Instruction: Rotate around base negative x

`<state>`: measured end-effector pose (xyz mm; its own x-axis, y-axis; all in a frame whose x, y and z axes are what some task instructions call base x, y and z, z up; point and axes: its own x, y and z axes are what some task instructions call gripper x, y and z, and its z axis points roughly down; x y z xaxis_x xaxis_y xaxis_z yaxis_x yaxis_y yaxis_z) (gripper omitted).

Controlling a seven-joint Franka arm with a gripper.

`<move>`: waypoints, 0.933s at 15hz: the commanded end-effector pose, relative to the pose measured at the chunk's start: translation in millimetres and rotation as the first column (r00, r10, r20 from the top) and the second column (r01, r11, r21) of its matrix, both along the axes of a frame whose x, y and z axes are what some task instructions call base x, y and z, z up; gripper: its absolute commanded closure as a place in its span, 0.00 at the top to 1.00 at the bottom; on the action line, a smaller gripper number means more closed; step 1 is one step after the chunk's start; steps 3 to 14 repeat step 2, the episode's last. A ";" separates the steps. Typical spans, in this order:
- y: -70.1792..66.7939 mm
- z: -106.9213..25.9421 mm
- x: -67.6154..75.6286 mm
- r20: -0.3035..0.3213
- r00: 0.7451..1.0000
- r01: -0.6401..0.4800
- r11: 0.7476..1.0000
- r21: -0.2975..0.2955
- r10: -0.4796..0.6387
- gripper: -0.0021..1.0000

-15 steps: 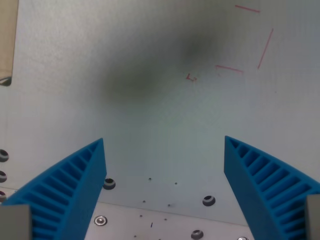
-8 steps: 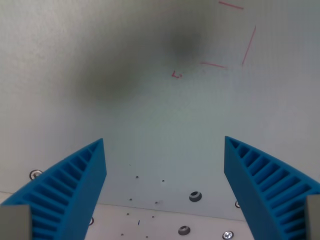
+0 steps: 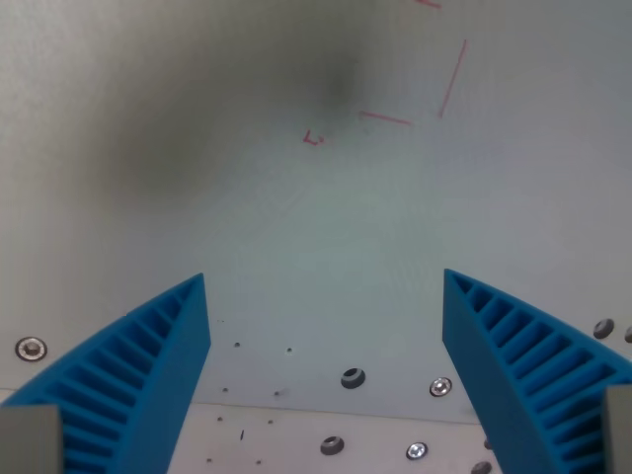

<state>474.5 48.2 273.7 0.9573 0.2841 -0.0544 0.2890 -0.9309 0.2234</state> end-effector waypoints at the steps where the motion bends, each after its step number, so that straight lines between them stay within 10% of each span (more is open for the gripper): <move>1: 4.3 2.3 2.8 -0.011 1.000 0.026 0.973 -0.230 -0.029 1.00; 14: 4.3 2.3 2.8 -0.011 1.000 0.025 0.970 -0.241 -0.029 1.00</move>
